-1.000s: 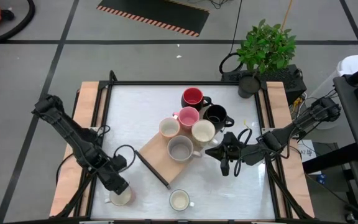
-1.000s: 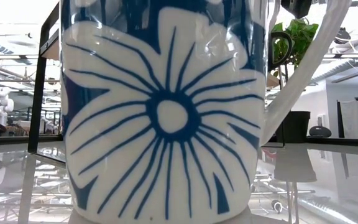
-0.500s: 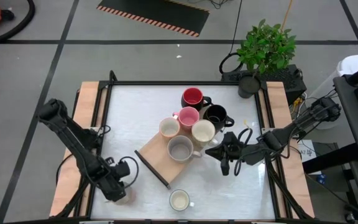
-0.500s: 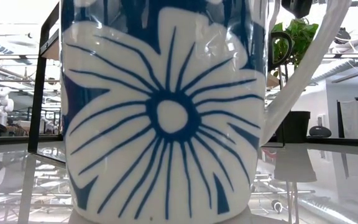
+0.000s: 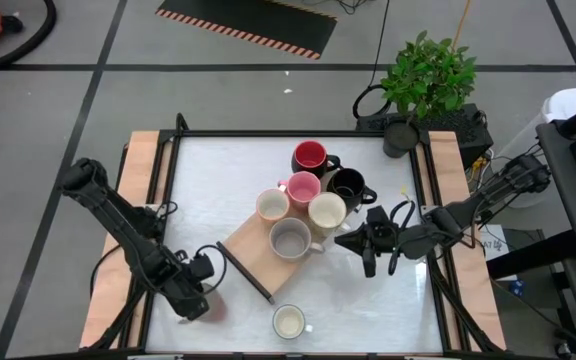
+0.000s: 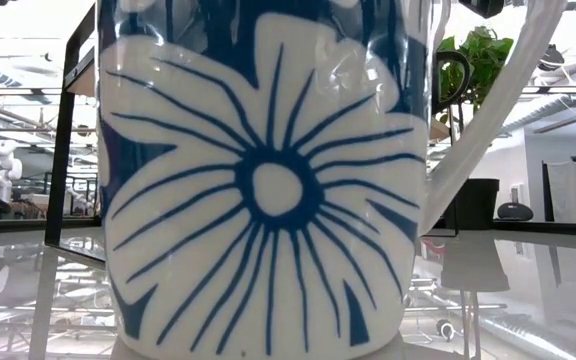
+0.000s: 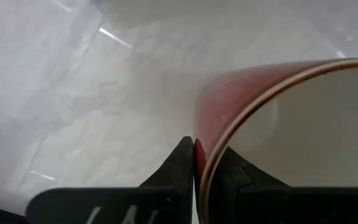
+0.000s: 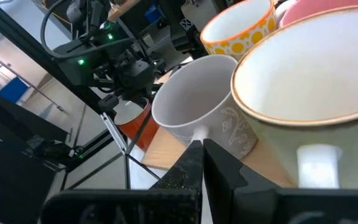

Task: Place coffee mugs
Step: Put the red mug on top of the shelf

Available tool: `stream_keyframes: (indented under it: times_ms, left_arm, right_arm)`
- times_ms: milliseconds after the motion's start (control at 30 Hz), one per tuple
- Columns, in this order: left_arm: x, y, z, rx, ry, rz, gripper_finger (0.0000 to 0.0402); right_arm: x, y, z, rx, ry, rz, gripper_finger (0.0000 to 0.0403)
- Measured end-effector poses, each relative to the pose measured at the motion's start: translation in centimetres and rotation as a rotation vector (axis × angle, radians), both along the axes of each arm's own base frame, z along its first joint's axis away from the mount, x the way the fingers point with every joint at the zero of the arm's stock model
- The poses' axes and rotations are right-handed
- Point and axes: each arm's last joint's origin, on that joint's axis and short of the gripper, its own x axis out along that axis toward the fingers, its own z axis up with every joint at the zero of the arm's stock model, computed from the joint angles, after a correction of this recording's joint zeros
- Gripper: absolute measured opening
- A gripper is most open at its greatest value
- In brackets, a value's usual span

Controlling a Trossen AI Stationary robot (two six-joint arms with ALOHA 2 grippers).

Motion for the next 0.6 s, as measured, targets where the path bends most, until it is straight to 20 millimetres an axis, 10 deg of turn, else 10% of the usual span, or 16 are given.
stream_keyframes:
  times_ms: [600]
  left_arm:
    - [-0.1, 0.8, 6.4, 0.035, 0.004, 0.009, 0.0024]
  right_arm:
    - [-0.4, 0.5, 0.3, 0.039, -0.021, 0.016, 0.0]
